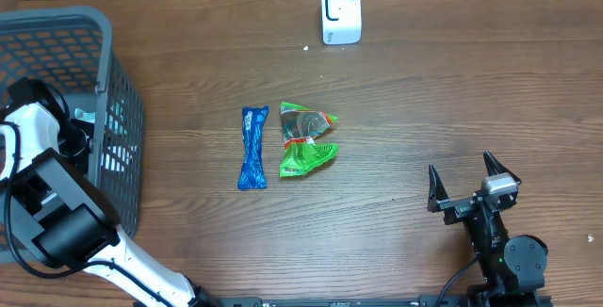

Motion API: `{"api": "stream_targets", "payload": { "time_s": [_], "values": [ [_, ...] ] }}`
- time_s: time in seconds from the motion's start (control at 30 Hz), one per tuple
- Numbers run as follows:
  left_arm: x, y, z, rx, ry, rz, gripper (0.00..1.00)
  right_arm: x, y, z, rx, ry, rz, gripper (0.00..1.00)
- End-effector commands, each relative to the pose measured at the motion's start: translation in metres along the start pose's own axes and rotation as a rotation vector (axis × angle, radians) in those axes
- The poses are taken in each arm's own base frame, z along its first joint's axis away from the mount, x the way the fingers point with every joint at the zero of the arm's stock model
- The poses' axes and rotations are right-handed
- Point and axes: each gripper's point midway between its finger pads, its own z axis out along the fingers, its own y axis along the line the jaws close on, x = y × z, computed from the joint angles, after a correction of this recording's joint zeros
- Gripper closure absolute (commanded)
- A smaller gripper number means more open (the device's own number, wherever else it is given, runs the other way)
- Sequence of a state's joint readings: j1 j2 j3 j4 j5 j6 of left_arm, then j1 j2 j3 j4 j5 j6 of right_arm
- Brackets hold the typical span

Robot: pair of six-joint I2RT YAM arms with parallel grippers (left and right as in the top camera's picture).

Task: Scan the item barcode
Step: 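Reach into the basket and grasp the white tube with the left gripper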

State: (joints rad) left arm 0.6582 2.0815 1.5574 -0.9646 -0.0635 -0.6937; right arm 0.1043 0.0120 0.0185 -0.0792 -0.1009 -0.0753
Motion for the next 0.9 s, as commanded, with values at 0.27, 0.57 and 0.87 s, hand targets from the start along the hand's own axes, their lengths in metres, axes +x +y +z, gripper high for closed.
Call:
{"api": "stream_targets", "payload": {
  "time_s": [0.27,0.57,0.87],
  "values": [
    [0.021,0.015,0.020,-0.060,0.084,0.034,0.96,0.002,0.000,0.000,-0.002,-0.003,-0.001,0.00],
    [0.010,-0.025,-0.032,0.113,0.081,0.225,0.96,0.002,0.000,0.000,-0.002,-0.004,-0.001,0.00],
    [0.002,-0.058,-0.164,0.288,-0.173,0.384,0.96,0.002,0.000,0.000,-0.002,-0.004,-0.001,0.00]
  ]
}}
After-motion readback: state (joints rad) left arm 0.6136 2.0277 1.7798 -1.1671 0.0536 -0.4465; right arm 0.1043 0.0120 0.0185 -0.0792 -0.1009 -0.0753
